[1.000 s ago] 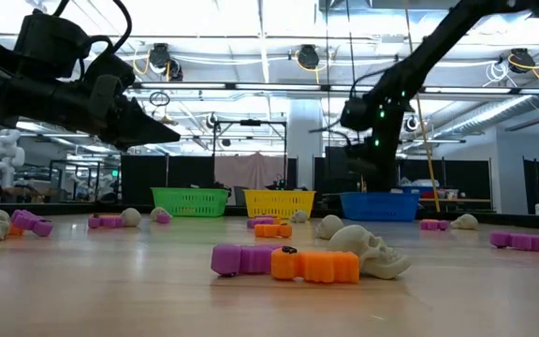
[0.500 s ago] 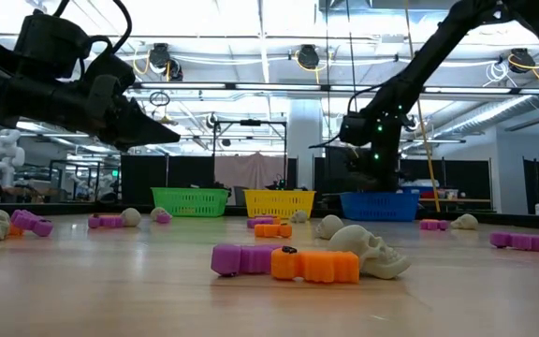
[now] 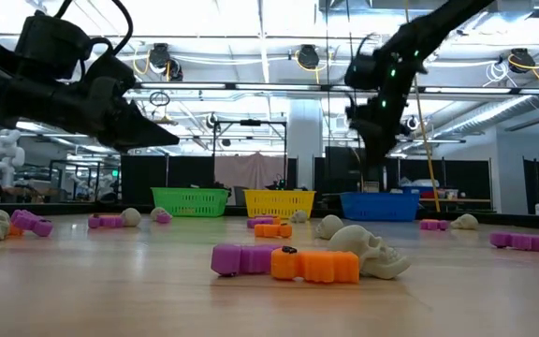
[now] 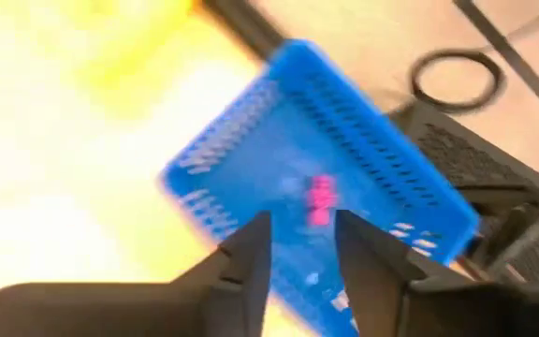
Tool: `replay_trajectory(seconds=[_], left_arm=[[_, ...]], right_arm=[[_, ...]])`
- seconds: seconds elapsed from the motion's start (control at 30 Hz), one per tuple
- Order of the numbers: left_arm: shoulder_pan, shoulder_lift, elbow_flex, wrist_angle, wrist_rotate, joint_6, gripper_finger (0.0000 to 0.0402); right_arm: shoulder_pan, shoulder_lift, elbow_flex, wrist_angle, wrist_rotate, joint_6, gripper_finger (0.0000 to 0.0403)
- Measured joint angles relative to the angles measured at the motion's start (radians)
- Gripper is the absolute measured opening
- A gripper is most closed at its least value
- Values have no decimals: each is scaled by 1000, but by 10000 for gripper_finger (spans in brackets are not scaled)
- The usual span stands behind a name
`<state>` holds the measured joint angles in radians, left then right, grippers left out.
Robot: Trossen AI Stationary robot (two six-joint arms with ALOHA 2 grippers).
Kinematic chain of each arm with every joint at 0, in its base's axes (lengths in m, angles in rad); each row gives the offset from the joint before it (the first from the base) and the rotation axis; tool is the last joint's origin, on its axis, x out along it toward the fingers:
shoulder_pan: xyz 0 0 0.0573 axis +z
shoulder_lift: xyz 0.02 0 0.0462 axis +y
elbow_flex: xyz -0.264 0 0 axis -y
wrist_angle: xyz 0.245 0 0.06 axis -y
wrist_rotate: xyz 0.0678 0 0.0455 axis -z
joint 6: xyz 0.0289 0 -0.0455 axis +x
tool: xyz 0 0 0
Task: Sort Halloween decoration
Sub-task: Put the orange skeleton toy into the green bin
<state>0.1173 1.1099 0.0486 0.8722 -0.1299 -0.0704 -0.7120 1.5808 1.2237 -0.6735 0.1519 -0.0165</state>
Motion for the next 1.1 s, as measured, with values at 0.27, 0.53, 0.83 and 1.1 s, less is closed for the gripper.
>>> replay_trajectory(seconds=[0.27,0.53,0.83,1.1], left_arm=[[0,0,0,-18,54,-3,12],[-2,0,0,-27,64,-25,12],[-2,0,0,-29,76,-28,12],[-2,0,0,-39,76,-28,12]], right_arm=[[179,-207,-269,274,-102,25,9],[463,-366,-492,292,-58,212,3],[899,-422,-497,59,3,536,2],[1189,-422,-497,3,-9,778,11]])
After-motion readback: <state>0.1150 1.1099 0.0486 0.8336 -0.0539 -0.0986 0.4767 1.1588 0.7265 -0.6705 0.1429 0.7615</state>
